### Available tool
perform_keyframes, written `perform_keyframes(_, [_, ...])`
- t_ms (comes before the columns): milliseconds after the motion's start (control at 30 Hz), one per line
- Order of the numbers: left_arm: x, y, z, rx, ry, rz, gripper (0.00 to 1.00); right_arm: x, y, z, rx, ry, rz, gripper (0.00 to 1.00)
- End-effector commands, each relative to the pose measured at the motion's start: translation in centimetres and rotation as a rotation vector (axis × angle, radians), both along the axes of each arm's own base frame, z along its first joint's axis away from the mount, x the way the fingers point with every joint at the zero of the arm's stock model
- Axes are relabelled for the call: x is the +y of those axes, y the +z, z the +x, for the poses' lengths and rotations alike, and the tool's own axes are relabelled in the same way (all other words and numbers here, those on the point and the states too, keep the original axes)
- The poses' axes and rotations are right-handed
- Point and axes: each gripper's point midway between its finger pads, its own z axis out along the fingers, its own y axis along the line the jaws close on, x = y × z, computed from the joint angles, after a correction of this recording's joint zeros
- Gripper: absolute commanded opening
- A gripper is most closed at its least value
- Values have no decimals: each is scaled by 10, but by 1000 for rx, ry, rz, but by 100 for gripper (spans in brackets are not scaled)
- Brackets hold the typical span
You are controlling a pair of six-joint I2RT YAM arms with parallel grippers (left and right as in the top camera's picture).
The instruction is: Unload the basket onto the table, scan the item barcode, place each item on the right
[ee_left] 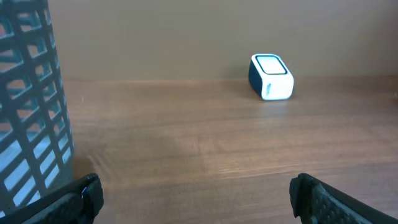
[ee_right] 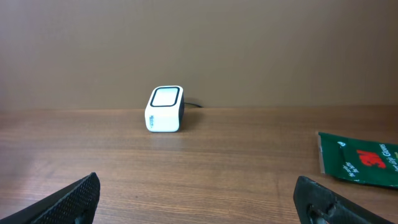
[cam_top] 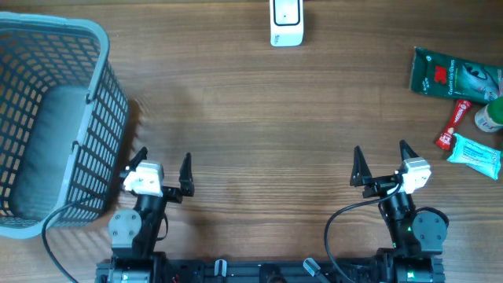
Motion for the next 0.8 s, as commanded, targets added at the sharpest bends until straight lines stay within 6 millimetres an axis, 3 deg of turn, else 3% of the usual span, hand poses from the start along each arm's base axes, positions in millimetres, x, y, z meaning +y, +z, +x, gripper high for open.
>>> perform_keyframes(0, [8,-6,1,13,35,13,100,-2,2,0,-12,-11,-2,100])
perform_keyframes(233, [19,11,0,-58,79,14,100,-2,2,0,-12,-11,-2,100])
perform_keyframes(767, [20,8,0,-47,83,15,100,-2,2,0,-12,-11,-2,100])
